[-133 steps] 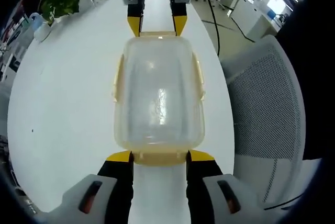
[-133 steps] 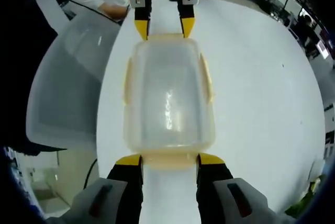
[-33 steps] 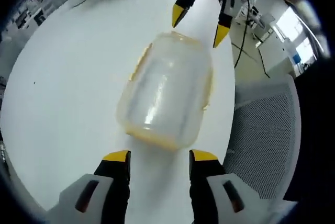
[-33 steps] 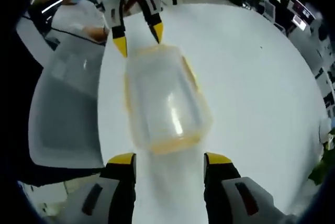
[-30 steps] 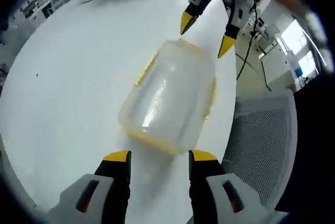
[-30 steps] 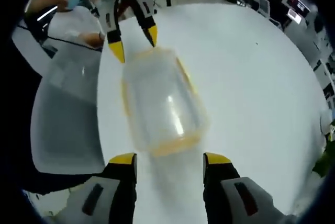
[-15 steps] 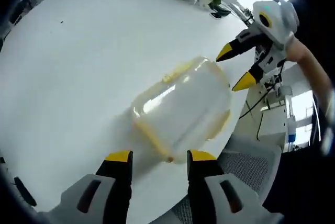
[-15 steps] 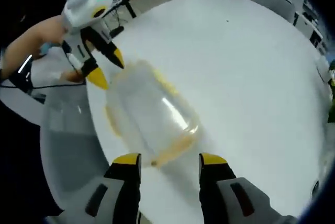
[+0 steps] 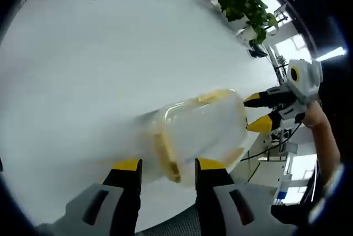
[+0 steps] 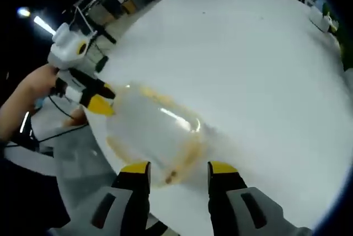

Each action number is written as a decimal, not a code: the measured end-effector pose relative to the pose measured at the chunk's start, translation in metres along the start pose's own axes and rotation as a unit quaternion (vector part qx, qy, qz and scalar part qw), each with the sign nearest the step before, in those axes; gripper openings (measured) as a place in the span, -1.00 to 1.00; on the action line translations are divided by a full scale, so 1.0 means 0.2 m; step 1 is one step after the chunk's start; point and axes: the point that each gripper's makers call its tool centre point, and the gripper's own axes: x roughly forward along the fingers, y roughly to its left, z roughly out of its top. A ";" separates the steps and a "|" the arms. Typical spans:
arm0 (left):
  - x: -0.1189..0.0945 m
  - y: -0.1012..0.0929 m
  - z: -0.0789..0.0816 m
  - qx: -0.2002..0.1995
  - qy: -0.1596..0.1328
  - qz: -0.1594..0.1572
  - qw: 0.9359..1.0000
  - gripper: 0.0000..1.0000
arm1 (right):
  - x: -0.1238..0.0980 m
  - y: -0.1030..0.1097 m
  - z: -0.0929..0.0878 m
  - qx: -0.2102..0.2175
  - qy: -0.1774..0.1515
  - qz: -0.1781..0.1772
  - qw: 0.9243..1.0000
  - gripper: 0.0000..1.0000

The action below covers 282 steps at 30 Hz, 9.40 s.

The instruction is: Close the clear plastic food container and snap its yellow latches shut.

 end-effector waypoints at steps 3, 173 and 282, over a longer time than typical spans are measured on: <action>0.00 0.00 0.00 -0.017 -0.001 -0.005 1.000 -0.22 | 0.00 -0.01 0.00 0.019 -0.007 0.003 1.000 -0.27; 0.11 -0.47 -0.05 0.511 0.036 0.002 0.859 -0.05 | 0.15 0.28 0.27 -0.356 0.032 -0.002 0.934 -0.39; 0.18 -0.42 -0.03 0.589 0.023 0.177 0.788 -0.05 | 0.25 0.30 0.25 -0.425 0.178 0.114 0.880 -0.39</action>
